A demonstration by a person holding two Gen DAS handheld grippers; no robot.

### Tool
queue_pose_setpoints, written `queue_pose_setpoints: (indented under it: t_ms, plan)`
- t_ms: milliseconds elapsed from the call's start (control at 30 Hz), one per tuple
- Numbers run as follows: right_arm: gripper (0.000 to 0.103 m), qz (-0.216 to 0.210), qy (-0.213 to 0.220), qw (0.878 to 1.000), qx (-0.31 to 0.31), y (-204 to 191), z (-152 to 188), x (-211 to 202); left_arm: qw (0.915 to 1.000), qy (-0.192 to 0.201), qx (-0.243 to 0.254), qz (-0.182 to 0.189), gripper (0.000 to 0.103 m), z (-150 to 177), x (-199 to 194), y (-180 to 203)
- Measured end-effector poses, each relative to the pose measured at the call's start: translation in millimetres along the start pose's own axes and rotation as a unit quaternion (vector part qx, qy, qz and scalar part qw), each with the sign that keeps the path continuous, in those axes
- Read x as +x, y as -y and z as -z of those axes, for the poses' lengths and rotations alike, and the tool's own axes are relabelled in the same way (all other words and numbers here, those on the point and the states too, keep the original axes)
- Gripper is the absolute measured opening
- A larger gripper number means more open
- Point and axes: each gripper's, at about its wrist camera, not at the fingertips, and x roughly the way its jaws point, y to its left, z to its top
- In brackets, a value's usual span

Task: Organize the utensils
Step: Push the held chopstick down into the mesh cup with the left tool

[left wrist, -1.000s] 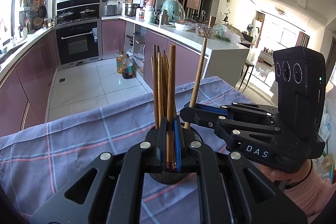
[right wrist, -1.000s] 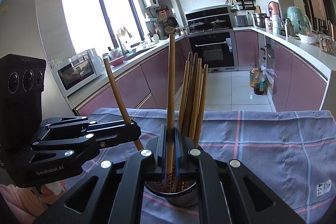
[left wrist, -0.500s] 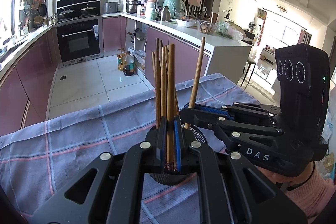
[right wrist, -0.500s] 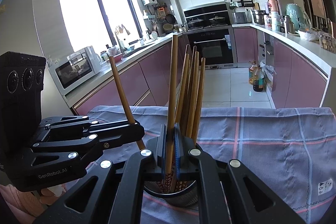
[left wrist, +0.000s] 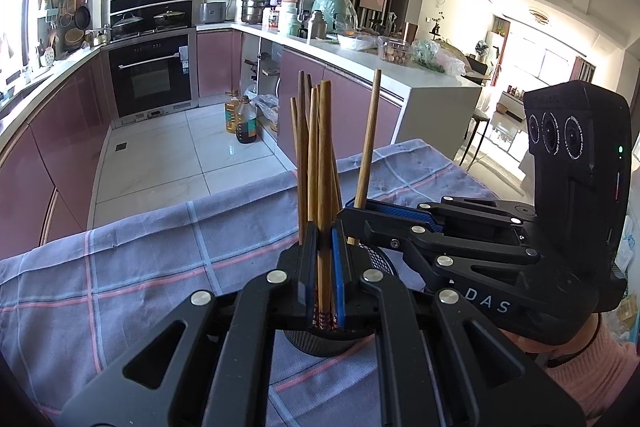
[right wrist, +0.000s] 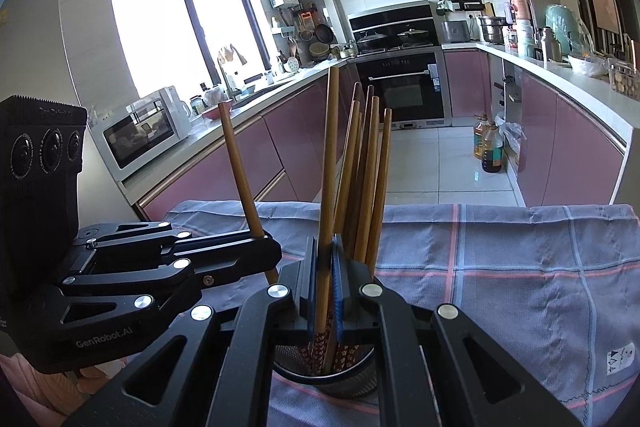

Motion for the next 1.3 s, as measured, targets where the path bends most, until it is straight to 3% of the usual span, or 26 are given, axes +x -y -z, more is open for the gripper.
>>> queue_pose_setpoints:
  t_ms: [1300]
  plan:
    - [0.007,0.004,-0.009,1.000,0.007,12.9,-2.7,13.6,0.9998,-0.009,-0.013,-0.010,0.008,-1.7,25.0,-15.3]
